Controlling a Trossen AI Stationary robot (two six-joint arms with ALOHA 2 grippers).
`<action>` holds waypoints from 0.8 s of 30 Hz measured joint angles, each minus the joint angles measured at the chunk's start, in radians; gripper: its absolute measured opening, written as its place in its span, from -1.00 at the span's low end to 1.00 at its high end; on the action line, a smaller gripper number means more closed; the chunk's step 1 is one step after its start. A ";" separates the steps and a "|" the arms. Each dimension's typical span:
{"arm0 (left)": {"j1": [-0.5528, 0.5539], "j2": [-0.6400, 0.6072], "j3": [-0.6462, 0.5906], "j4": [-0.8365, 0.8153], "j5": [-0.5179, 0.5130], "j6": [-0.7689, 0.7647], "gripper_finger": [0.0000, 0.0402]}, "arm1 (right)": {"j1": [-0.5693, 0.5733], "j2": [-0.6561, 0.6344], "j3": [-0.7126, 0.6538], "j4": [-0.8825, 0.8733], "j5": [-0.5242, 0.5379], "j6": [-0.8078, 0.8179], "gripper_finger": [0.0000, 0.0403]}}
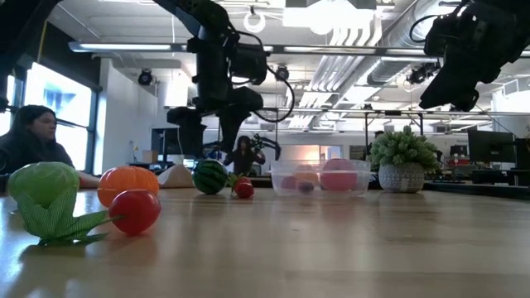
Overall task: Pick and placing Produce into tupperware
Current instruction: Put the watermelon into the transparent bin
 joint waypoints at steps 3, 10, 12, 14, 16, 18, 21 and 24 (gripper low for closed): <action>0.001 0.000 0.000 -0.014 -0.001 0.000 0.81 | 0.000 0.000 0.000 -0.001 0.000 0.000 -0.65; 0.000 0.022 0.001 -0.009 -0.023 0.026 0.98 | 0.000 0.000 0.000 0.000 0.000 0.000 -0.65; 0.001 0.041 -0.001 -0.015 -0.013 0.034 0.96 | 0.000 0.000 0.000 0.000 0.000 0.000 -0.65; 0.001 0.056 0.000 -0.008 -0.003 0.048 0.94 | 0.000 0.000 0.000 0.000 0.000 0.000 -0.65; 0.001 0.070 -0.001 -0.009 0.004 0.051 0.94 | 0.000 0.000 0.000 0.000 0.000 0.000 -0.65; 0.000 0.077 -0.001 -0.002 0.006 0.051 0.93 | 0.000 0.000 0.000 0.000 0.000 0.000 -0.65; 0.001 0.078 -0.001 -0.002 -0.005 0.058 0.93 | 0.000 0.000 0.000 0.000 0.000 0.000 -0.65; 0.001 0.078 -0.001 0.001 -0.018 0.067 0.93 | 0.000 0.000 0.000 0.000 0.000 0.000 -0.65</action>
